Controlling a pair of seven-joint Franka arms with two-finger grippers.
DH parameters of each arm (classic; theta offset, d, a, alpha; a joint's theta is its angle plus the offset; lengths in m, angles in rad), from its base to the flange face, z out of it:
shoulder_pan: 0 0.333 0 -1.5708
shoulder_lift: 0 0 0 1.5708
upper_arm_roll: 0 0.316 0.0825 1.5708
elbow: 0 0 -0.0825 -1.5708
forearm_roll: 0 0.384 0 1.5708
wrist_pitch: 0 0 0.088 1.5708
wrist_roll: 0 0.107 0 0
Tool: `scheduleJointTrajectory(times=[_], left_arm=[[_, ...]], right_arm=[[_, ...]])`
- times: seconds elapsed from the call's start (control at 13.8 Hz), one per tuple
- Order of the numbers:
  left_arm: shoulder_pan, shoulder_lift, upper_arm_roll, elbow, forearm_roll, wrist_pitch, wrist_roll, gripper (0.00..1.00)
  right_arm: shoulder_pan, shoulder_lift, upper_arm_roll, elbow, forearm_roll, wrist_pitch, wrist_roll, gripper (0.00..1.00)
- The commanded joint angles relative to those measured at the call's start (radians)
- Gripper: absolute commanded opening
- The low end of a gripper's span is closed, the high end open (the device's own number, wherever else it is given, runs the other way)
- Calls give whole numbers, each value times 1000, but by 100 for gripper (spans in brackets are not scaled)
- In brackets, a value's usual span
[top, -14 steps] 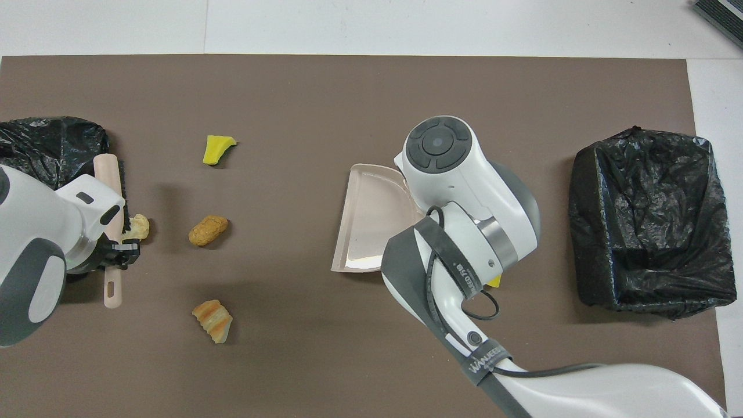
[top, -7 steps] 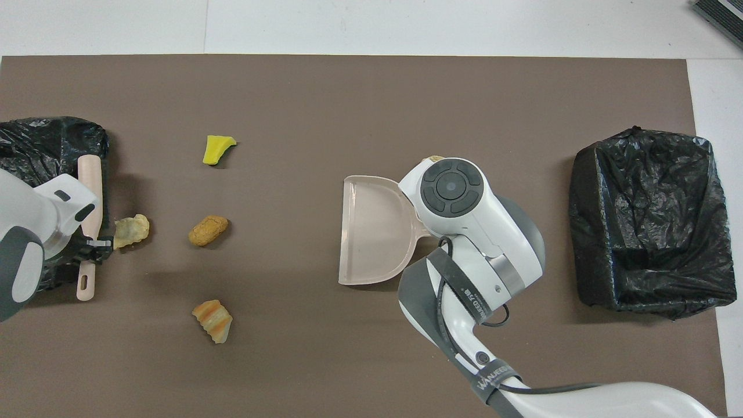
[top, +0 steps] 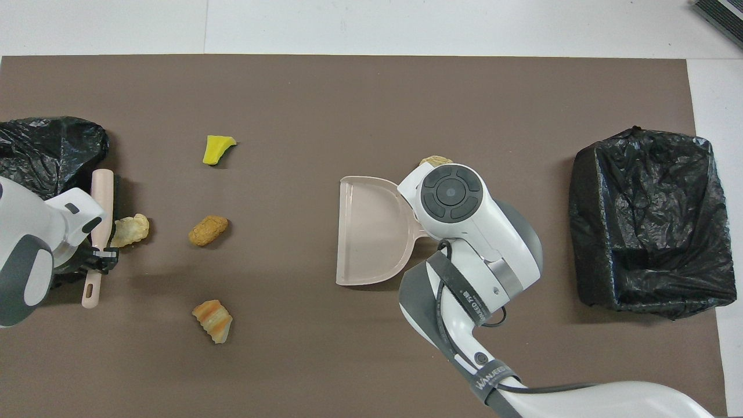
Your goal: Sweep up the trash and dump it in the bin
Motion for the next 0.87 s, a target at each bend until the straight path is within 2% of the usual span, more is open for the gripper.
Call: scheduleJointTrajectory(times=[0.0, 0.43, 0.79], left_arm=[[-4, -27, -15, -36, 16, 22, 10, 0], [-171, -34, -18, -49, -41, 10, -70, 0], [-327, -36, -16, -48, -156, 14, -187, 0]], right_arm=[[-10, -15, 8, -39, 9, 56, -24, 0], [-4, -16, 8, -39, 9, 56, -30, 0], [6, -4, 8, -39, 9, 70, -3, 0]])
